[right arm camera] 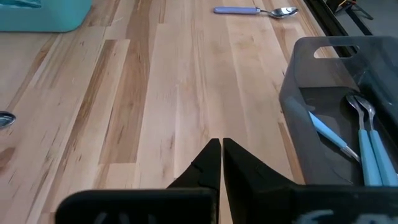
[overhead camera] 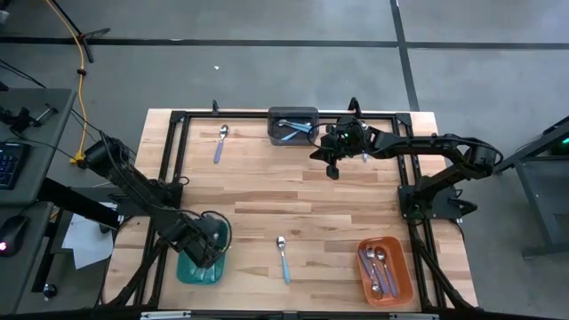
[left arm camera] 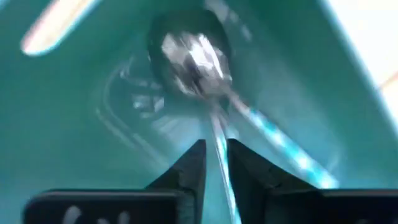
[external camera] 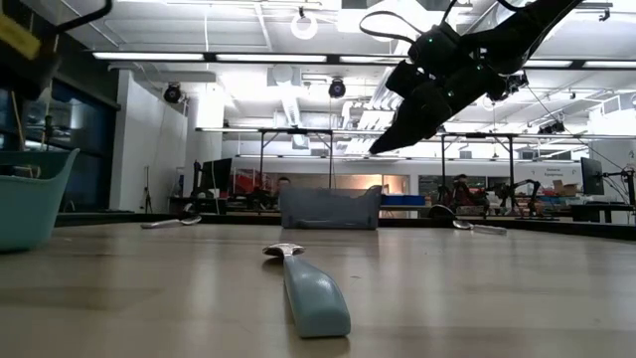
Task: Sort silverware by color (type)
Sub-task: Put the white and blue spoon into the blue bin, then put the blue spoon into the black bin
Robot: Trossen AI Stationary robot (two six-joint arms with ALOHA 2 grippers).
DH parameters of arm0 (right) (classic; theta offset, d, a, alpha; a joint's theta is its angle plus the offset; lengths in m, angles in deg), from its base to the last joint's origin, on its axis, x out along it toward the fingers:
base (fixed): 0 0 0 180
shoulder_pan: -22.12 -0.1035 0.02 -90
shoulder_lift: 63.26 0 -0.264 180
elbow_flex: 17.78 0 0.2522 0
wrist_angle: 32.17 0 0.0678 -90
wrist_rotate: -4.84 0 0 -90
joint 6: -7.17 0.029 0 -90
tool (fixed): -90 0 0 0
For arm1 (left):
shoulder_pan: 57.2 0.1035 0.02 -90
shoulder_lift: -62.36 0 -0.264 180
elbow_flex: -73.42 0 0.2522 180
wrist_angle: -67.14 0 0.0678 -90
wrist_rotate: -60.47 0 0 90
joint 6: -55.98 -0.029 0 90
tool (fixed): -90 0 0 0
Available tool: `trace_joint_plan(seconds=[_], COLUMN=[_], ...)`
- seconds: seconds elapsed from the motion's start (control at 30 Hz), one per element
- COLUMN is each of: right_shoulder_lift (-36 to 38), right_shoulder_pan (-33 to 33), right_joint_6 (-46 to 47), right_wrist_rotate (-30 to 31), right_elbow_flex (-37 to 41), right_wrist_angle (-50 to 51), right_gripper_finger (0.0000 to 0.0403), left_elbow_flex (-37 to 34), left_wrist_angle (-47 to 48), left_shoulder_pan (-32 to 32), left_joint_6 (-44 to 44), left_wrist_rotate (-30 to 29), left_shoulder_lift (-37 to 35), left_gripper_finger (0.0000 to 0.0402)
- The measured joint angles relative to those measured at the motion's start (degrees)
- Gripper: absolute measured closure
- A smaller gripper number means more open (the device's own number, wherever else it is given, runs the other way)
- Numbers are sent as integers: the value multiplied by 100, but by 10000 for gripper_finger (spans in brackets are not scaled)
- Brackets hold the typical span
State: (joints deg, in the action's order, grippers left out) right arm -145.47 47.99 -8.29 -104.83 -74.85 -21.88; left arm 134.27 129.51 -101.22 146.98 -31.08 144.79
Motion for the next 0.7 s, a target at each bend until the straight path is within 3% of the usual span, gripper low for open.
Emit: trace_joint_plan(seconds=[0.1, 0.3, 0.5, 0.7], right_shoulder_lift=[0, 0, 0, 0], right_shoulder_pan=[0, 0, -2, -2], right_joint_6=[2, 87, 170, 195], right_wrist_rotate=[0, 0, 1, 0], right_elbow_flex=[0, 0, 0, 0], right_wrist_angle=[-4, -15, -13, -13], right_gripper_finger=[403, 403, 403, 403], left_elbow_flex=[0, 0, 0, 3], left_wrist_angle=[5, 25, -250, -1550], left_shoulder_pan=[172, 546, 1018, 1513], left_joint_6=[-711, -1892, -2555, -4050], left_wrist_rotate=[275, 278, 60, -216], left_shoulder_lift=[-180, -873, -1534, -1708], left_gripper_finger=[318, 291, 295, 319])
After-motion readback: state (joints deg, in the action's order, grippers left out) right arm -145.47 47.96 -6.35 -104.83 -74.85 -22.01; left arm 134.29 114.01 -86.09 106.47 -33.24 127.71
